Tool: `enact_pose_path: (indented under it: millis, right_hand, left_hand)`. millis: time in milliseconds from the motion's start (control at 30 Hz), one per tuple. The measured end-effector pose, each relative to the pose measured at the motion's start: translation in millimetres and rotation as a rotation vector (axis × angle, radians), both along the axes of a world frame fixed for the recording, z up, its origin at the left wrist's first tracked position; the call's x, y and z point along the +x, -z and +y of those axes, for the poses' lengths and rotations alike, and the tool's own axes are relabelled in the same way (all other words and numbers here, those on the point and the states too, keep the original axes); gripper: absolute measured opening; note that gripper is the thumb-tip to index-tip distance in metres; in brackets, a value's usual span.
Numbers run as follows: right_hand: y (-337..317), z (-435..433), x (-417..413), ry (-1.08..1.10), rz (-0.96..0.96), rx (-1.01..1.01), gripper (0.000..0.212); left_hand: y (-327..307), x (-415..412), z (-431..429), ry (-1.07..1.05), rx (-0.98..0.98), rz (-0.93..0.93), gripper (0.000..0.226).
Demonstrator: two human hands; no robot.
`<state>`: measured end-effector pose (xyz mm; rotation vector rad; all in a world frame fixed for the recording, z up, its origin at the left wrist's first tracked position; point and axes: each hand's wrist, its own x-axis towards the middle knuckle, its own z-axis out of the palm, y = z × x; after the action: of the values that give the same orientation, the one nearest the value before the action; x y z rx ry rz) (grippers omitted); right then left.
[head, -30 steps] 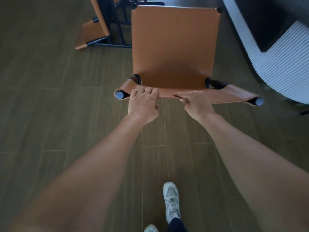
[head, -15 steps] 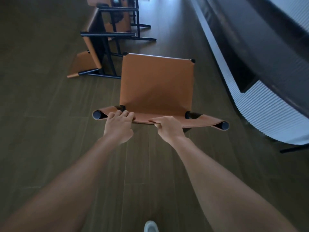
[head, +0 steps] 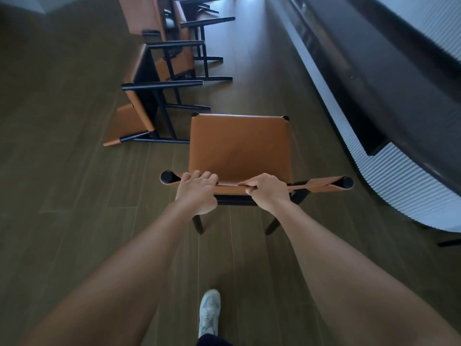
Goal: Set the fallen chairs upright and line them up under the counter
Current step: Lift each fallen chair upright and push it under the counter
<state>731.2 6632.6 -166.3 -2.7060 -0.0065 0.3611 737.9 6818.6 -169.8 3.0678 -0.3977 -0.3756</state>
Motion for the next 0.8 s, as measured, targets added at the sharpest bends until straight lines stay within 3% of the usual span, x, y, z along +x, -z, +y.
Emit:
enact_pose_path:
  millis: [167, 633, 800]
  right_hand:
    - [-13, -1, 41, 0.032, 0.088, -0.005, 0.031]
    - [-17, 0, 106, 0.021, 0.111, 0.014, 0.036]
    - [-19, -6, 111, -0.003, 0.143, 0.027, 0.035]
  left_hand:
    - [-3, 46, 1, 0.042, 0.013, 0.030, 0.023]
    - [-3, 115, -5, 0.033, 0.048, 0.055, 0.028]
    - [-2, 115, -4, -0.003, 0.008, 0.020, 0.017]
